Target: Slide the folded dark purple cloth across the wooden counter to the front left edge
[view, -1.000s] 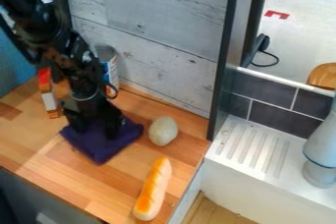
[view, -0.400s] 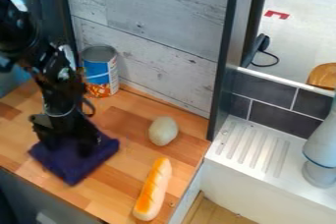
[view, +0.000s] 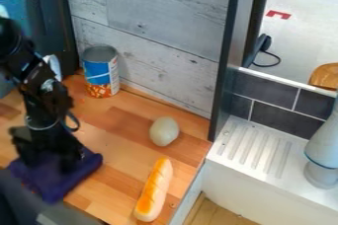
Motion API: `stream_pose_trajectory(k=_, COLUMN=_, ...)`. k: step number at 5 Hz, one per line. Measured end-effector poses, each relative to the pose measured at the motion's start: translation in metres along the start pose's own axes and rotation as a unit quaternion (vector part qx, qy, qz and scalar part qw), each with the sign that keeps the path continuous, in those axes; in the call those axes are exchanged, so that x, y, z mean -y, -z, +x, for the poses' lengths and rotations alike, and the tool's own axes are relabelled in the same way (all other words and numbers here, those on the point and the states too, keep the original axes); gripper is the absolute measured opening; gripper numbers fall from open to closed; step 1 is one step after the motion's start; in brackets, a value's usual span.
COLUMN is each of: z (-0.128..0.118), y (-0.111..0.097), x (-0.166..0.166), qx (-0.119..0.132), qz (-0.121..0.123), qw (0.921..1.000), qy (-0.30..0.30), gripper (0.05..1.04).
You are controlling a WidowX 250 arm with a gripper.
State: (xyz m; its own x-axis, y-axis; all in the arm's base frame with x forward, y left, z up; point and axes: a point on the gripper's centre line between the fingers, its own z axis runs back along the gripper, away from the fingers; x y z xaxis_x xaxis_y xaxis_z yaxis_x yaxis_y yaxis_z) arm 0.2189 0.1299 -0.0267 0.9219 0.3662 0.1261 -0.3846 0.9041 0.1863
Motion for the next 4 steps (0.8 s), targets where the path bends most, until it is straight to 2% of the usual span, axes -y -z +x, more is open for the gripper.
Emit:
stream_pose_trajectory(k=2, z=-0.012, y=-0.001, x=-0.008, qx=-0.004, qz=-0.004, qw=1.0000, qy=-0.008, gripper=1.000)
stream_pose_trajectory(k=3, z=-0.015, y=-0.016, x=-0.008, qx=0.004, qz=-0.012, qw=0.9999, qy=-0.008, gripper=0.999)
stream_pose_trajectory(k=4, z=-0.003, y=-0.072, x=-0.011, qx=0.070, qz=-0.033, qw=0.9969, qy=-0.017, gripper=0.999)
